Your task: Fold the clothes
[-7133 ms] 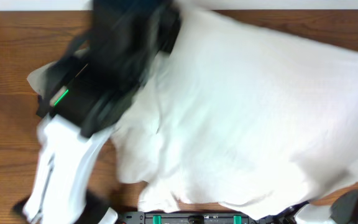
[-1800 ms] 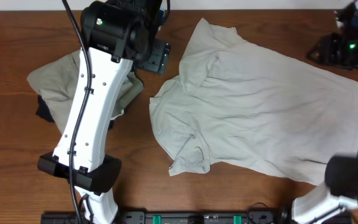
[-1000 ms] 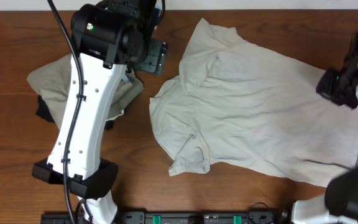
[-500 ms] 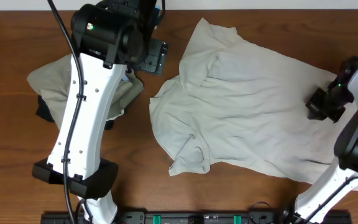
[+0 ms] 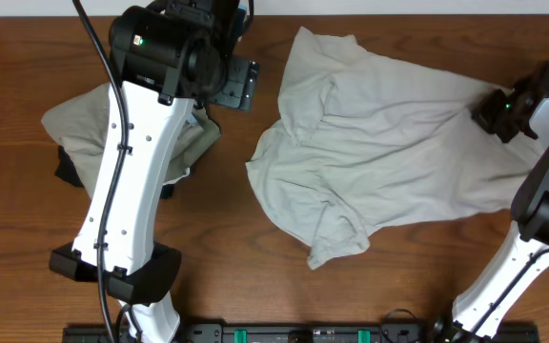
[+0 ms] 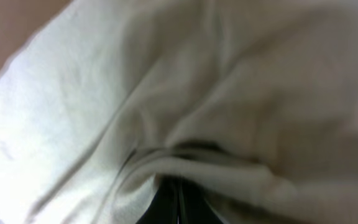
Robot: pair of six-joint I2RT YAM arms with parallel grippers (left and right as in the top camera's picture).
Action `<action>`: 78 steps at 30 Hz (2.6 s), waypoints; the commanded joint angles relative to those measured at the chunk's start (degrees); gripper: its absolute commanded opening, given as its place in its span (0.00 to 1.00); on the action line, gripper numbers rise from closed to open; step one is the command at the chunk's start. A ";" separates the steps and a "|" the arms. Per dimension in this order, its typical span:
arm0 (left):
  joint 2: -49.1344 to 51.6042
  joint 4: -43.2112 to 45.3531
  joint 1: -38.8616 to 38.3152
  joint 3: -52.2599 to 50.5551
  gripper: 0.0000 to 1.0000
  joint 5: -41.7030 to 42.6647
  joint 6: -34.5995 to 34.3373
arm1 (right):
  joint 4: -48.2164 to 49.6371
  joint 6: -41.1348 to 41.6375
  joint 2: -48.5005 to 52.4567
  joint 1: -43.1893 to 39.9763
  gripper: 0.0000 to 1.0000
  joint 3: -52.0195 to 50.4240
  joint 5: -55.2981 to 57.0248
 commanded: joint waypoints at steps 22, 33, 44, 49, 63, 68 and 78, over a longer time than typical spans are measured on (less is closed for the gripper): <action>-0.44 13.40 -15.39 -29.55 0.78 14.14 -1.05 | -26.95 -11.82 -26.12 -5.35 0.58 9.92 -4.68; -0.44 27.06 -26.84 -55.56 0.86 21.57 -3.34 | -35.34 -13.60 -31.28 -5.77 0.66 9.90 1.44; -0.33 36.81 -29.24 -65.64 0.87 28.44 -3.37 | -37.00 -13.75 -31.28 -5.79 0.66 9.90 1.42; 1.01 40.54 -29.68 -67.32 0.75 33.94 -3.50 | -37.64 -13.75 -31.28 -5.77 0.66 9.90 1.42; 4.37 40.81 -30.80 -67.38 0.26 34.01 -3.56 | -38.49 -13.70 -31.28 -5.77 0.66 9.90 1.36; 4.37 40.52 -30.51 -67.28 0.26 33.77 -4.26 | -38.47 -13.73 -31.28 -5.79 0.65 9.90 -0.42; -0.11 30.34 -25.18 -66.40 0.31 11.65 -7.19 | -38.91 -13.75 -31.28 -5.77 0.65 9.90 -0.55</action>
